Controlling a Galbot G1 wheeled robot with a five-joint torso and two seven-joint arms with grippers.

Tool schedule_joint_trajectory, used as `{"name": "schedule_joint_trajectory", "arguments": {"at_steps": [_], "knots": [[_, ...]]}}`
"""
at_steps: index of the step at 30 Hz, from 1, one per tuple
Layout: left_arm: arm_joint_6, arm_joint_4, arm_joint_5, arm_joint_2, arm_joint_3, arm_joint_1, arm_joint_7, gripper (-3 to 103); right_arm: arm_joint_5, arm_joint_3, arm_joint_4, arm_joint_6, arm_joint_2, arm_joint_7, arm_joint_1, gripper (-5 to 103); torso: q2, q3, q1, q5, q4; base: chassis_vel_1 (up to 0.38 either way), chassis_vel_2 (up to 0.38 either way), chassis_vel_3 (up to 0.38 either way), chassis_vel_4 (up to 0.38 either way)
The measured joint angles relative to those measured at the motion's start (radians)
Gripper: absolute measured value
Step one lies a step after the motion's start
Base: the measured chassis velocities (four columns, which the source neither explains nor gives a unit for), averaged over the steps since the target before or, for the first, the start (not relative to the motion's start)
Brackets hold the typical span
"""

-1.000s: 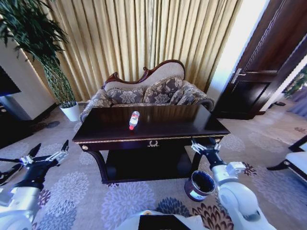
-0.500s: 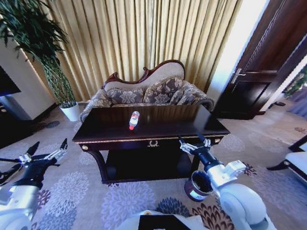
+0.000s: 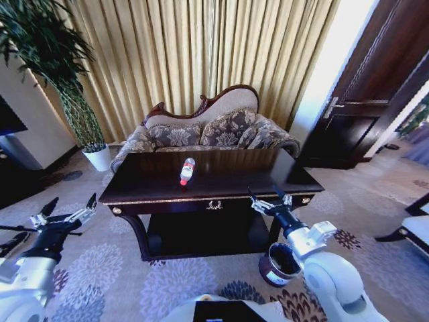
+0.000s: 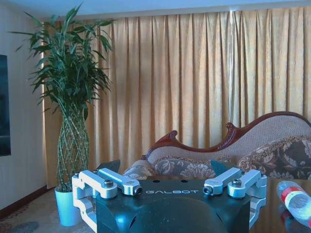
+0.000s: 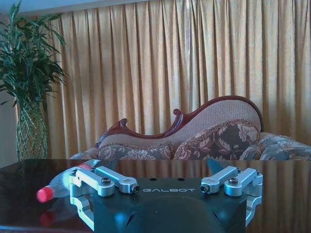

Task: Move to the front of the table and place the trash on the table into the trash bin.

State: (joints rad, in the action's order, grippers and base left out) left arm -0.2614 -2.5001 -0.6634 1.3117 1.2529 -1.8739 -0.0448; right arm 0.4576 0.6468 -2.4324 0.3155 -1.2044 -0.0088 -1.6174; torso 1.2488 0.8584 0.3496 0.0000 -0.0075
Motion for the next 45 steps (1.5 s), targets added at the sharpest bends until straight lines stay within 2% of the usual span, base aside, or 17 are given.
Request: {"name": "schedule_joint_trajectory", "arguments": {"at_steps": [19,23,24,27,28,30,33,35,39,40,42,45], "knots": [[0.0,0.0,0.0,-0.018,-0.013,0.003,0.019,100,0.006,-0.003,0.01,-0.026,-0.001,0.007,-0.003,100,0.0,0.0,0.0,0.0,0.0001,-0.085,0.09,0.082,-0.085],[-0.001,0.009,-0.06,-0.114,-0.012,0.034,0.06,100,0.008,0.002,0.004,-0.029,-0.008,0.01,-0.016,100,0.0,0.0,0.0,0.0002,0.0,0.0,0.0,0.0,0.0],[-0.001,0.009,-0.06,-0.114,-0.012,0.034,0.06,100,0.008,0.002,0.004,-0.029,-0.008,0.01,-0.016,100,0.0,0.0,0.0,0.0002,0.0,0.0,0.0,0.0,0.0],[-0.007,0.067,-0.078,-0.213,-0.021,0.081,0.108,100,0.011,0.001,0.001,-0.029,-0.018,0.023,-0.017,100,0.0,0.0,0.0,-0.0002,0.0,0.0,0.0,0.0,0.0],[-0.007,0.067,-0.078,-0.213,-0.021,0.081,0.108,100,0.011,0.001,0.001,-0.029,-0.018,0.023,-0.017,100,0.0,0.0,0.0,-0.0002,0.0,0.0,0.0,0.0,0.0],[-0.018,0.101,-0.092,-0.268,-0.037,0.119,0.133,100,0.016,-0.001,0.0,-0.03,-0.025,0.031,-0.016,100,0.0,0.0,0.0,-0.0002,-0.0001,0.0,0.0,0.0,0.0],[-0.034,0.154,-0.105,-0.335,-0.079,0.178,0.168,100,0.023,-0.002,-0.004,-0.03,-0.028,0.034,-0.014,100,0.0,0.0,0.0,-0.0002,-0.0001,0.0,0.0,0.0,0.0],[-0.035,0.169,-0.106,-0.35,-0.095,0.193,0.175,100,0.026,-0.001,-0.006,-0.03,-0.027,0.034,-0.014,100,0.0,0.0,0.0,0.0,0.0,0.0,0.0,0.0,0.0],[-0.053,0.229,-0.109,-0.402,-0.214,0.285,0.244,100,0.024,-0.01,-0.017,-0.03,-0.027,0.034,-0.014,100,0.0,0.0,0.0,-0.0001,0.0002,0.0,0.0,0.0,0.0],[-0.053,0.229,-0.109,-0.402,-0.214,0.285,0.244,100,0.024,-0.01,-0.017,-0.03,-0.027,0.034,-0.014,100,0.0,0.0,0.0,-0.0001,0.0002,0.0,0.0,0.0,0.0],[-0.082,0.261,-0.11,-0.428,-0.315,0.374,0.305,100,0.015,-0.018,-0.018,-0.03,-0.037,0.033,-0.014,100,0.0,0.0,0.0,-0.0002,0.0001,0.0,0.0,0.0,0.0],[-0.117,0.292,-0.112,-0.447,-0.425,0.476,0.342,100,0.004,-0.021,-0.011,-0.029,-0.045,0.033,-0.017,100,0.0,0.0,0.0,0.0,-0.0001,0.0,0.0,0.0,0.0]]}}
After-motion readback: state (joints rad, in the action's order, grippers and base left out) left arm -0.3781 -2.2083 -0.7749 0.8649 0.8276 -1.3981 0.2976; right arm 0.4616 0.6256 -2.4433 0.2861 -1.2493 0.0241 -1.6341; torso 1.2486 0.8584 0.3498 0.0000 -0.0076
